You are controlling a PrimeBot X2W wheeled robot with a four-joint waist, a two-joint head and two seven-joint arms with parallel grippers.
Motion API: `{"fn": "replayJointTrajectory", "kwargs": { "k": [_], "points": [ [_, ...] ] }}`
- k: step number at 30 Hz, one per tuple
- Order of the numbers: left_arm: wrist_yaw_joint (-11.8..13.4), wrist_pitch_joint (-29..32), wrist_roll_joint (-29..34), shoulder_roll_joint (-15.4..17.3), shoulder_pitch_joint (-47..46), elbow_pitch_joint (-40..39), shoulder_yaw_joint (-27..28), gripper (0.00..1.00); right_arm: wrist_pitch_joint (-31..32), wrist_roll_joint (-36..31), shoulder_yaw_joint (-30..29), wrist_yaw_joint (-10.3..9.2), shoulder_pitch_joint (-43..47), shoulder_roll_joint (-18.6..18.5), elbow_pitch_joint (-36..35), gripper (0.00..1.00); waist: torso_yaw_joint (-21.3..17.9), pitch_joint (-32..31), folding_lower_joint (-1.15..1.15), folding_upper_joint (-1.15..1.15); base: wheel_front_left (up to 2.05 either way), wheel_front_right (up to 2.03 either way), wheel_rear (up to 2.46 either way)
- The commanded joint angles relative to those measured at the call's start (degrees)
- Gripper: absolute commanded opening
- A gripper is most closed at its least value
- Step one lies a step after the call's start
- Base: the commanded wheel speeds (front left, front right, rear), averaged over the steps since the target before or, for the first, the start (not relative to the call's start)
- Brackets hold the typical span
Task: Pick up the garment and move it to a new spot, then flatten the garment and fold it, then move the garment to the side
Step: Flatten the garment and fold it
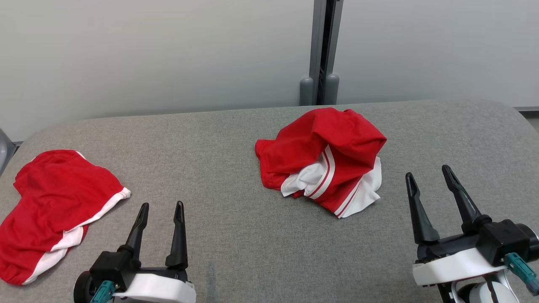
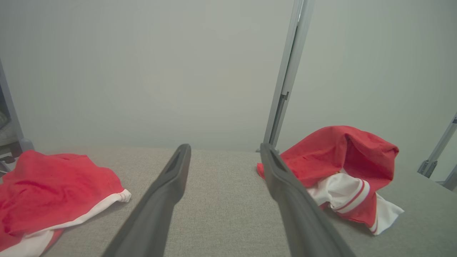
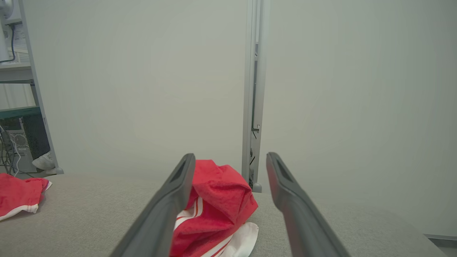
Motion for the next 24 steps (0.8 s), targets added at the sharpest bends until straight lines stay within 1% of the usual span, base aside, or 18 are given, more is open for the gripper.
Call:
{"fn": "replayJointTrajectory", "kwargs": {
  "k": [1,19,21,24],
  "points": [
    [0.36,-0.10,-0.09,0.18,0.05,0.00,0.09,1.00,-0.31,0.06,-0.20,-0.01,0.01,-0.19,-0.06,1.00,0.01,0.00,0.00,0.00,0.00,0.00,0.00],
    [0.32,-0.10,-0.21,0.17,0.03,1.03,-0.52,1.00,-0.31,0.57,-0.04,-0.01,0.19,-0.18,0.29,1.00,0.17,-0.10,0.00,0.00,0.00,0.00,0.00],
    [0.20,-0.10,-0.05,0.17,-0.13,1.17,-0.78,1.00,-0.31,1.81,-0.09,-0.01,0.21,-0.18,0.31,1.00,0.33,0.03,0.00,0.00,0.00,0.00,0.00],
    [-0.13,-0.10,0.27,0.16,-0.96,1.43,-1.54,1.00,-0.31,1.63,1.25,-0.01,-0.23,-0.17,1.18,1.00,1.05,0.55,0.00,0.00,0.00,0.00,0.00]
  ]
}}
